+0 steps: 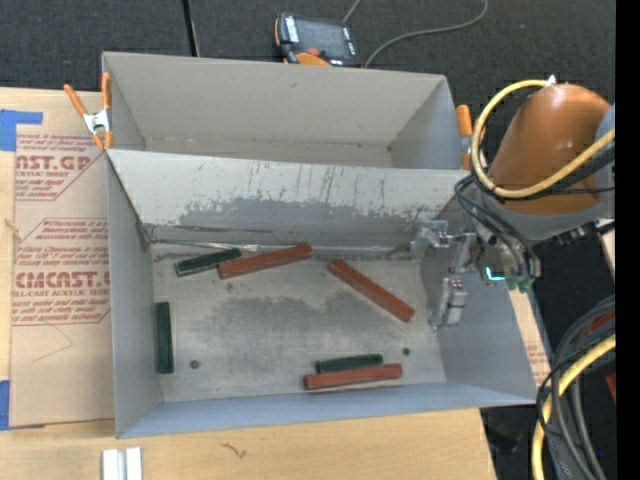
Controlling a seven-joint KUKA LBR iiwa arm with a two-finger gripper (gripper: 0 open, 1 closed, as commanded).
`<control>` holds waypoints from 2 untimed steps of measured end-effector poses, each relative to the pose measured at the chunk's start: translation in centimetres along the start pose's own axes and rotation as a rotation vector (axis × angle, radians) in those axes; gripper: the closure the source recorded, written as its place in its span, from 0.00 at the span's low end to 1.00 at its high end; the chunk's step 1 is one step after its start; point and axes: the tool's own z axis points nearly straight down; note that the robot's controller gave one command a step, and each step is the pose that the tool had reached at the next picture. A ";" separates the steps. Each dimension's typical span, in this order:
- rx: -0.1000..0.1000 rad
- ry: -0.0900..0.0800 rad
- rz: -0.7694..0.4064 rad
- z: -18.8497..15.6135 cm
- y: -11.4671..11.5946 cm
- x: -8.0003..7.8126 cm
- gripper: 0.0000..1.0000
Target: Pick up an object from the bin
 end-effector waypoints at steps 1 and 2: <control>-0.002 -0.003 0.104 13.9 3.3 -5.3 0.00; 0.000 -0.007 0.105 13.3 3.1 -5.4 1.00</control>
Offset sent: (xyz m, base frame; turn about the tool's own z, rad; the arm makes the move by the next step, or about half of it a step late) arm 0.0526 0.0302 -0.1339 0.1064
